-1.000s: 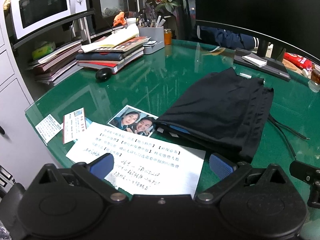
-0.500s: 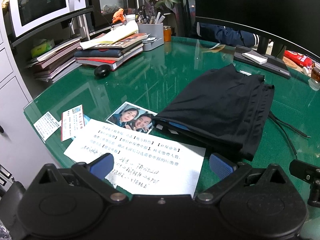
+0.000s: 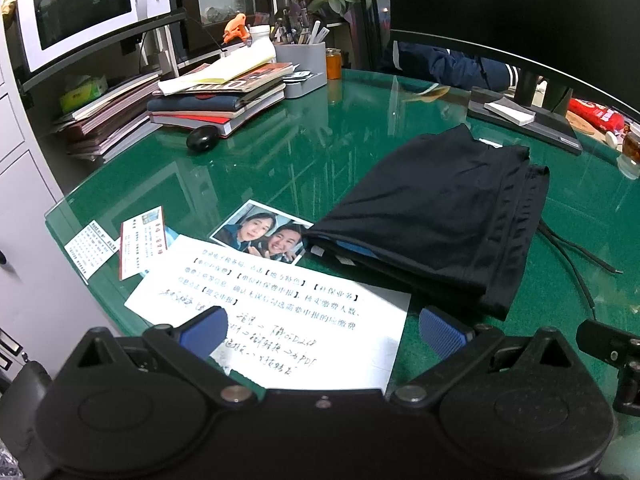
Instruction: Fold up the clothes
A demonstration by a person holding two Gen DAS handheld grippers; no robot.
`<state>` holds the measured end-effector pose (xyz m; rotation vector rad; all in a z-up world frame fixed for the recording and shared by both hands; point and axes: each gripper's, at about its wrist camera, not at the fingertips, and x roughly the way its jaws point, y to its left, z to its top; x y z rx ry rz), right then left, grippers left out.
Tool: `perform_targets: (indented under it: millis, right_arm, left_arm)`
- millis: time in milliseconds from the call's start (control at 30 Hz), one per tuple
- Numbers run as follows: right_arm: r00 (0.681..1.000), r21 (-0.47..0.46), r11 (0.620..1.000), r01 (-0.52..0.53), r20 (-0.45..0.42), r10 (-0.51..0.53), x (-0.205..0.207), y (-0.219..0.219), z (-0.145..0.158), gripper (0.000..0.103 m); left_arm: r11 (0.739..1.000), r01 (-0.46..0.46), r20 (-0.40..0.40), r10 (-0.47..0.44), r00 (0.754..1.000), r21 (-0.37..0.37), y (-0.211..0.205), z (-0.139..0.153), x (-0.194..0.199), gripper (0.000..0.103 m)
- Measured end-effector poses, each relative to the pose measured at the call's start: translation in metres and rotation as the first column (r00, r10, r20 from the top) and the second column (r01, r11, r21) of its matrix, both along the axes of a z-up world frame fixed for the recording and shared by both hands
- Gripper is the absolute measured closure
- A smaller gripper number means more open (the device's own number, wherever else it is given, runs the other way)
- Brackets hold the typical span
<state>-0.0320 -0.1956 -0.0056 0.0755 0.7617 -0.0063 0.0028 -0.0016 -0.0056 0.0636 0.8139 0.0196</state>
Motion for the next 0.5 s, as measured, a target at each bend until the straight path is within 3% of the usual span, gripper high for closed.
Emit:
perform_targets:
  millis: [500]
  right_arm:
    - [1.0, 0.006, 1.0, 0.0, -0.008, 0.0, -0.0015, -0.0016, 0.0009, 0.0]
  left_arm:
    - [1.0, -0.004, -0.004, 0.004, 1.0, -0.003, -0.0015, -0.0023, -0.0014, 0.0]
